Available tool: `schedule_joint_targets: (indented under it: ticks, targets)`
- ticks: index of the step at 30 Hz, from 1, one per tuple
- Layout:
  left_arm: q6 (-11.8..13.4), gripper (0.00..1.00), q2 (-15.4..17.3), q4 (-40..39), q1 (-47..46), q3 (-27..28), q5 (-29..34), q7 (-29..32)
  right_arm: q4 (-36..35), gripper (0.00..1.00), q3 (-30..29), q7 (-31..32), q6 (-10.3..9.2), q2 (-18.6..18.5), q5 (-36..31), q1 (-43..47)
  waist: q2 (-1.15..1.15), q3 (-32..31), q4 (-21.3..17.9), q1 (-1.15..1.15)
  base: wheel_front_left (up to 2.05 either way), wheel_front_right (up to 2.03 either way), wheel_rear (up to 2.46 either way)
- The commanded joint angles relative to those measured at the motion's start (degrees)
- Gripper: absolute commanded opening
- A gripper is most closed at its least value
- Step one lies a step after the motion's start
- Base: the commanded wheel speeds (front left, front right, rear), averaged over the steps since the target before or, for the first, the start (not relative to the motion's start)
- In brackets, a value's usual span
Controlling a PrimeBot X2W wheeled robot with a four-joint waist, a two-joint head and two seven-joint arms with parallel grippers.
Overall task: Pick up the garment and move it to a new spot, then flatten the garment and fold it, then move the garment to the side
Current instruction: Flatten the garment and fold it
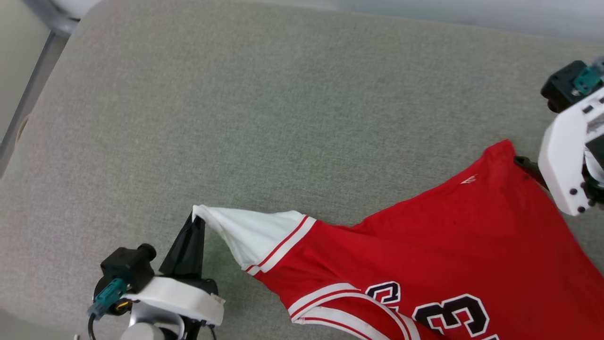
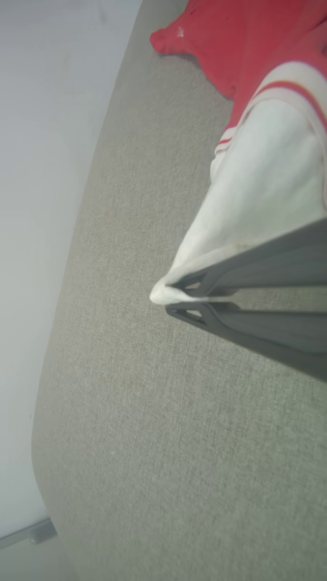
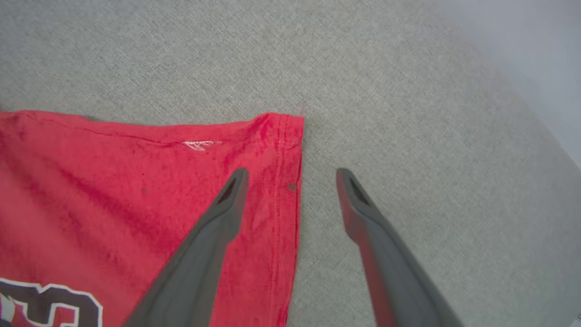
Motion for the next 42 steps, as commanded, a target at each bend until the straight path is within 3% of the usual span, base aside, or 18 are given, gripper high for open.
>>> schedule_joint_targets:
  ticks: [1, 9, 16, 17, 18, 28, 36, 42]
  targets:
    - [-0.18, 0.00, -0.14, 0.02, -0.88, -0.08, 0.41, -0.40, 0.68, 1.00, 0.41, 0.05, -0.05, 0.41, -0.36, -0.98, 0.00, 1.40, 1.18, -0.01, 0.00, 0.00, 0.00]
    - [-1.50, 0.00, -2.28, 1.44, -4.02, -0.95, 1.11, -1.04, 10.23, 1.00, 9.65, -0.72, -0.05, 0.45, -1.93, -5.22, 0.00, 5.34, 3.65, -0.01, 0.00, 0.00, 0.00]
    - [-2.25, 0.00, -3.35, 2.74, -5.02, -0.56, 1.60, -1.28, 15.02, 1.00, 16.41, -1.98, -0.04, -0.09, 1.38, -4.01, 0.00, 6.36, 4.04, -0.01, 0.00, 0.00, 0.00]
    - [-2.35, 0.00, -3.38, 2.89, -5.03, -0.37, 1.63, -1.31, 15.32, 0.34, 16.70, -2.57, -0.04, -0.32, 1.61, -4.43, 0.00, 6.29, 3.92, -0.01, 0.00, 0.00, 0.00]
    - [-2.44, 0.00, -3.42, 3.05, -4.97, -0.26, 1.70, -1.31, 15.62, 0.00, 16.80, -3.30, -0.05, -0.49, 1.94, -4.76, 0.00, 6.13, 3.77, -0.01, 0.00, 0.00, 0.00]
    - [-2.10, 0.00, -2.08, 3.20, -3.30, 1.46, 2.58, -1.43, 15.85, 0.00, 14.47, -16.21, -0.07, 0.25, 5.95, -7.53, 0.00, 0.72, 0.81, -0.01, 0.00, 0.00, 0.00]
    - [-1.74, 0.00, 1.65, -1.07, -3.98, 3.09, 3.77, -0.60, 12.55, 0.00, 11.99, -26.92, -0.07, 0.62, 8.05, -5.72, 0.00, -5.33, -2.87, -0.01, 0.00, 0.00, 0.00]
    - [-0.81, 0.00, 4.00, -6.55, -8.32, 4.32, 4.86, 1.42, 9.74, 0.00, 6.56, -33.12, -0.07, 1.48, 7.97, -3.72, 0.00, -8.03, -5.19, -0.01, 0.00, 0.00, 0.00]
